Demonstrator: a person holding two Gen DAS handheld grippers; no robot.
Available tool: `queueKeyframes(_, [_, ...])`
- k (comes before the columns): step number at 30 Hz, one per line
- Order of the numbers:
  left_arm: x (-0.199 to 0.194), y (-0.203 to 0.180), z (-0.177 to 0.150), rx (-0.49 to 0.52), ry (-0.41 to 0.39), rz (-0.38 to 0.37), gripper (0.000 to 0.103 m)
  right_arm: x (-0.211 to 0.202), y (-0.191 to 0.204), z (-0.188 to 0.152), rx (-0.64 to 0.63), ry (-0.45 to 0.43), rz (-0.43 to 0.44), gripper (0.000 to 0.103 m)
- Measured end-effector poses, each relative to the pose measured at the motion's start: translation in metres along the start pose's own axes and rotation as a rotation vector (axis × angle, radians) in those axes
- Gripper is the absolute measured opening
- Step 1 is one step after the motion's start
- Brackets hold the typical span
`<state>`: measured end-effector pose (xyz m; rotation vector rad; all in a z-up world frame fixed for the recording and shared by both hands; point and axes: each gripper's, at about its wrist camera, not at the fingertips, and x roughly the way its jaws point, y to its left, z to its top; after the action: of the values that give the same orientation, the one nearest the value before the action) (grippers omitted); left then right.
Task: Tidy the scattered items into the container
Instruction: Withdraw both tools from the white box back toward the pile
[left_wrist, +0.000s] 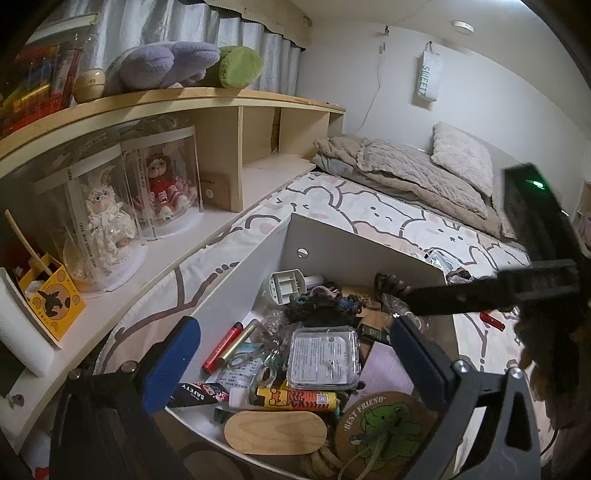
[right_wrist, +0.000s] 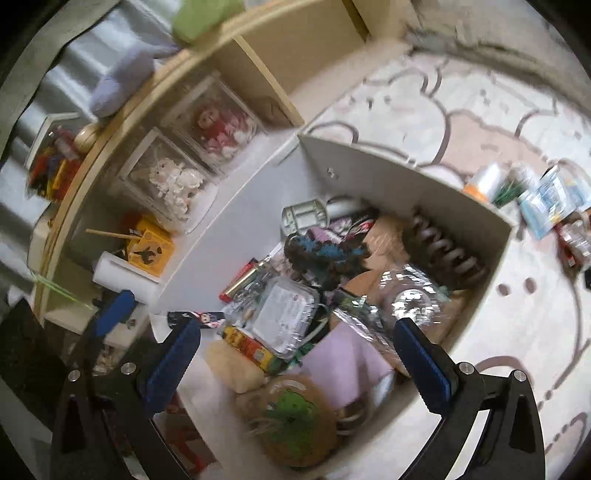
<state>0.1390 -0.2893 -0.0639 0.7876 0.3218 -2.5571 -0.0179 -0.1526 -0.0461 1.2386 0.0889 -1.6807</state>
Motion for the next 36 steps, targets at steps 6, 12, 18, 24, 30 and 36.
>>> queueKeyframes(6, [-0.008, -0.006, 0.002, 0.008, -0.011, -0.002, 0.103, -0.034, 0.009, -0.019, -0.071, -0.148, -0.072, 0.103])
queueKeyframes(12, [-0.016, -0.011, 0.002, 0.001, -0.021, -0.010, 0.103, -0.064, 0.017, -0.039, -0.137, -0.298, -0.144, 0.103])
queueKeyframes(18, [-0.026, -0.018, 0.001, -0.001, -0.030, -0.014, 0.103, -0.088, 0.018, -0.057, -0.165, -0.405, -0.191, 0.103])
queueKeyframes(24, [-0.035, -0.026, -0.001, -0.001, -0.045, -0.021, 0.103, -0.104, 0.013, -0.073, -0.171, -0.470, -0.227, 0.103])
queueKeyframes(30, [-0.044, -0.036, -0.006, 0.007, -0.053, -0.037, 0.103, -0.120, 0.010, -0.089, -0.189, -0.528, -0.294, 0.103])
queueKeyframes(36, [-0.051, -0.045, -0.010, 0.019, -0.056, -0.050, 0.103, -0.132, 0.007, -0.104, -0.177, -0.562, -0.319, 0.103])
